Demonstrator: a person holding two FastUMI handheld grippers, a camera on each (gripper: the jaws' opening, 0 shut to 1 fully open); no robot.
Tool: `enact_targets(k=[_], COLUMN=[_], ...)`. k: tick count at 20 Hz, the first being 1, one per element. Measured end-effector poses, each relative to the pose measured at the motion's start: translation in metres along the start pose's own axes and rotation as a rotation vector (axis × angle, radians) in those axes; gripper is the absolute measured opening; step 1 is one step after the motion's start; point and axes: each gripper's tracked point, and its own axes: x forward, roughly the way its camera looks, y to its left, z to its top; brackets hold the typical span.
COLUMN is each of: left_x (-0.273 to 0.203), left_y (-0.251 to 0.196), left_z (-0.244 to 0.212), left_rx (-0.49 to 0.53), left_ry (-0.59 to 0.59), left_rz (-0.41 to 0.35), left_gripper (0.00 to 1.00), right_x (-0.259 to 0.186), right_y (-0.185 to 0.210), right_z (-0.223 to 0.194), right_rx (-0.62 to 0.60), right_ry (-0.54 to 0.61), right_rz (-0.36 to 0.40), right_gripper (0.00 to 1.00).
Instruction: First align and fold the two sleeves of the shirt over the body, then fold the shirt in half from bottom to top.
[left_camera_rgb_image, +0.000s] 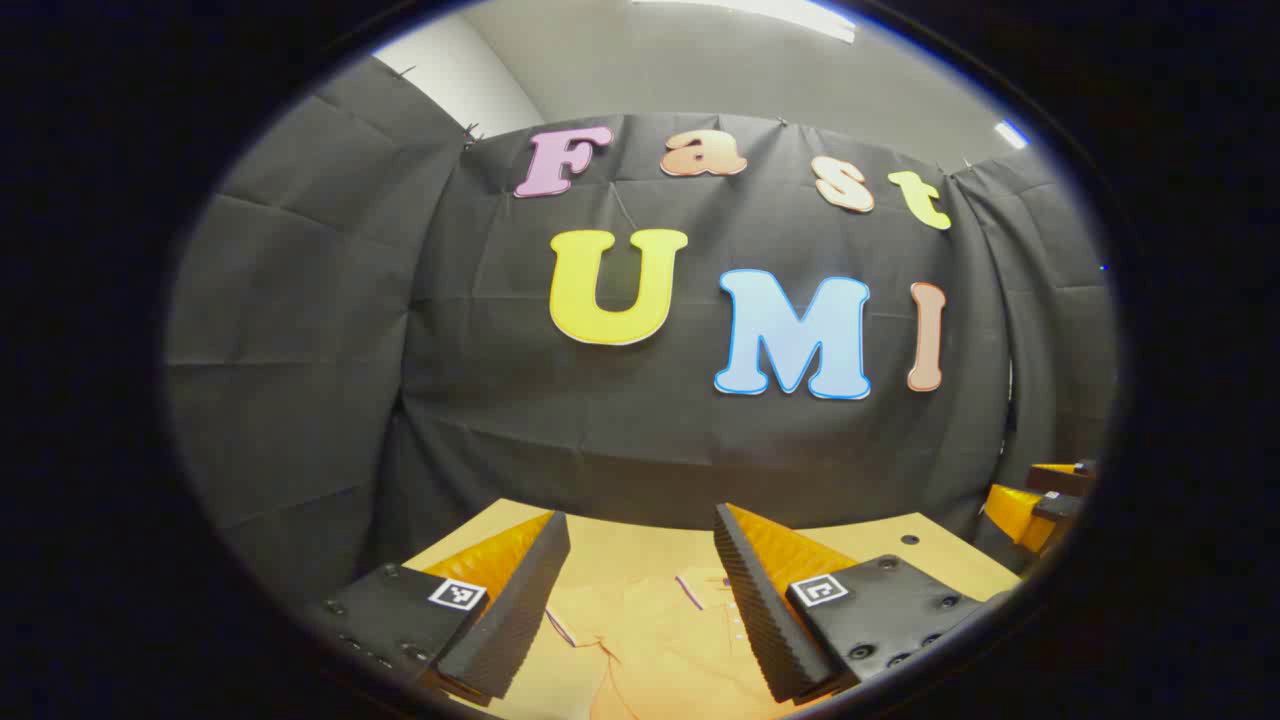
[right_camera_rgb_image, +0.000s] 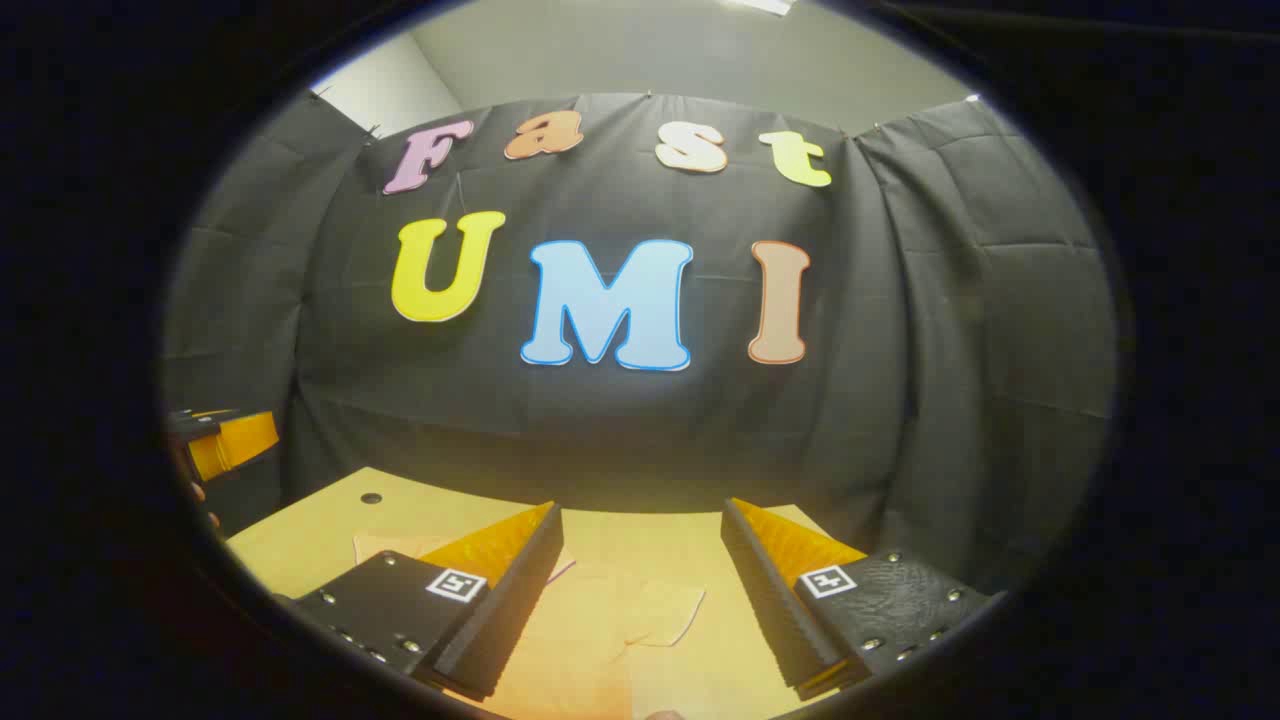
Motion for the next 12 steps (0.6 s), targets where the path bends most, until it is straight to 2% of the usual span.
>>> enact_targets(k=[12], left_x=[-0.0043], left_y=[-0.0051], left_z=[0.0058], left_rx=[0.006], left_ry=[-0.020], left_rz=[-0.005], left_gripper=[0.93], right_x=[-0.0009], right_y=[0.0031], right_z=[0.0043], right_rx=[-0.004], right_ry=[-0.012], right_rz=[0.015], right_gripper=[0.98])
